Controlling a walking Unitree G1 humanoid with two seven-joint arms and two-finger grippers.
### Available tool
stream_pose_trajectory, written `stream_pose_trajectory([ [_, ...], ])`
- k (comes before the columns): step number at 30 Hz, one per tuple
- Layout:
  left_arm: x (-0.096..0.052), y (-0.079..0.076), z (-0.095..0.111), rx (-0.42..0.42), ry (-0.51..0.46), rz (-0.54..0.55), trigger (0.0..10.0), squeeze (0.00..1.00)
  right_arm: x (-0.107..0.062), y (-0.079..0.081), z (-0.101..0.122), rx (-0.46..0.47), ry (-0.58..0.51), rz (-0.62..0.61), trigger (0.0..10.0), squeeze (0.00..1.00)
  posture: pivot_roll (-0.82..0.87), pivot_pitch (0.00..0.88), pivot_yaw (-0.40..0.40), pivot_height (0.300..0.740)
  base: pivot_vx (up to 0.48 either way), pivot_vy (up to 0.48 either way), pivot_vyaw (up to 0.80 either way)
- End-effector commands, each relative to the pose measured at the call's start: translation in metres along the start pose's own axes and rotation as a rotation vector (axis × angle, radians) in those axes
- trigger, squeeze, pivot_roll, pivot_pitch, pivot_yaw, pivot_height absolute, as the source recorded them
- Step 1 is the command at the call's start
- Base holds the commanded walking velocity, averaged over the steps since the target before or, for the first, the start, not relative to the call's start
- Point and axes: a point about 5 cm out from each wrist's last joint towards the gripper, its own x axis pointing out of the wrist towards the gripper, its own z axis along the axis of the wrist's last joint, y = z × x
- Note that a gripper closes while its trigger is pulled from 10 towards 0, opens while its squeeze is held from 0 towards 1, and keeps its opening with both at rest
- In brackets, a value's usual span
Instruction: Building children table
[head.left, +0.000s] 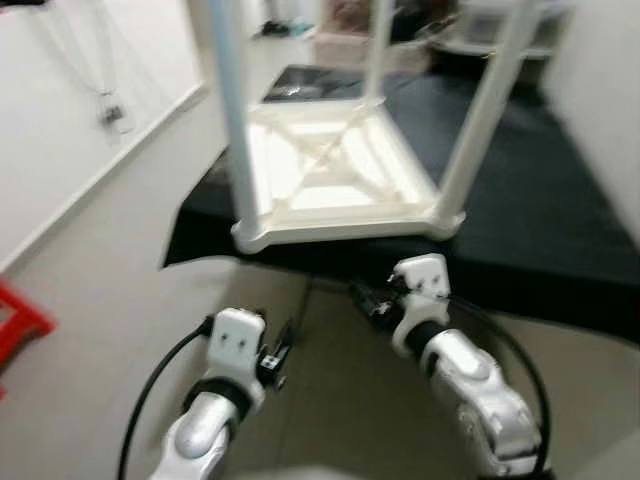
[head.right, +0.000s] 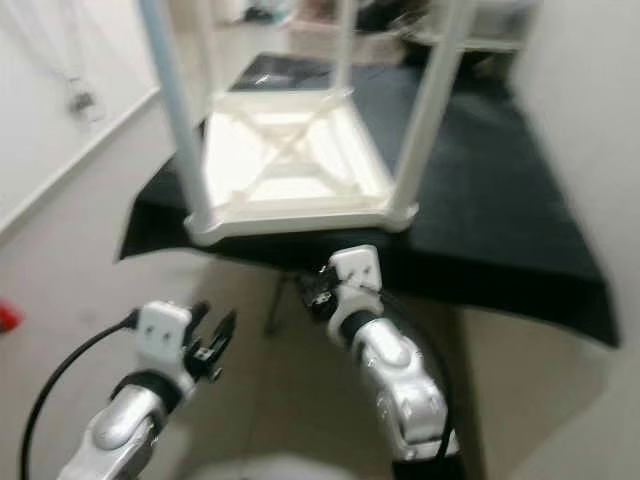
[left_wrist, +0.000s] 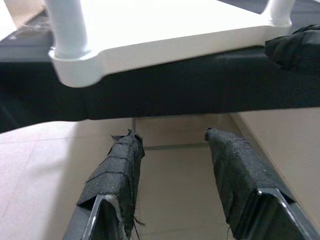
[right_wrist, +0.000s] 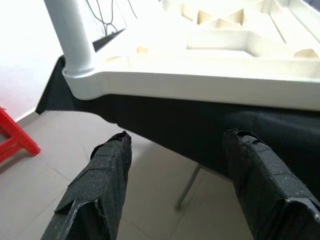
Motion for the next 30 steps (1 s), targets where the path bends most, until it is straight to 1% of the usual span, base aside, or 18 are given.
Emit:
stream_pose_trajectory([
  [1, -0.0001, 0.0011, -0.003, 0.003, 0.024, 0.014, 10.0, 0.0, -0.0025, -0.0043, -0.003, 0.008, 0.001, -0.031, 10.0, 0.0, 0.03, 0.094, -0.04, 0.74, 0.0, 0.0, 0.0],
  [3, 0.0004, 0.0036, -0.0045, -0.025, 0.039, 0.043, 10.0, 0.0, -0.0039, -0.0062, -0.0054, 0.008, 0.003, -0.047, 10.0, 0.0, 0.03, 0.09, -0.04, 0.74, 0.0, 0.0, 0.0],
  [6, -0.0006, 0.004, -0.0047, -0.034, 0.053, 0.062, 10.0, 0.0, -0.0056, -0.0068, -0.0082, 0.006, 0.006, -0.061, 10.0, 0.0, 0.03, 0.084, -0.043, 0.74, 0.0, 0.0, 0.0],
  [12, -0.0018, 0.0031, -0.0047, -0.038, 0.063, 0.07, 10.0, 0.0, -0.0071, -0.0056, -0.01, 0.003, 0.004, -0.066, 10.0, 0.0, 0.03, 0.082, -0.045, 0.74, 0.0, 0.0, 0.0],
  [14, -0.0022, 0.003, -0.0045, -0.043, 0.063, 0.073, 10.0, 0.0, -0.0093, -0.0016, -0.0093, -0.027, -0.02, -0.064, 10.0, 0.0, 0.03, 0.082, -0.045, 0.74, 0.291, 0.0, 0.0],
  [20, -0.0021, 0.0032, -0.004, -0.047, 0.06, 0.074, 10.0, 0.0, -0.0119, 0.0027, -0.0101, -0.04, -0.03, -0.063, 10.0, 0.0, 0.03, 0.086, -0.043, 0.74, 0.324, 0.0, 0.0],
  [30, -0.0013, 0.004, -0.0019, -0.04, 0.059, 0.09, 10.0, 0.0, -0.0121, 0.0018, -0.0098, -0.027, -0.034, -0.083, 10.0, 0.0, 0.04, 0.095, -0.043, 0.74, 0.0, 0.0, 0.0],
])
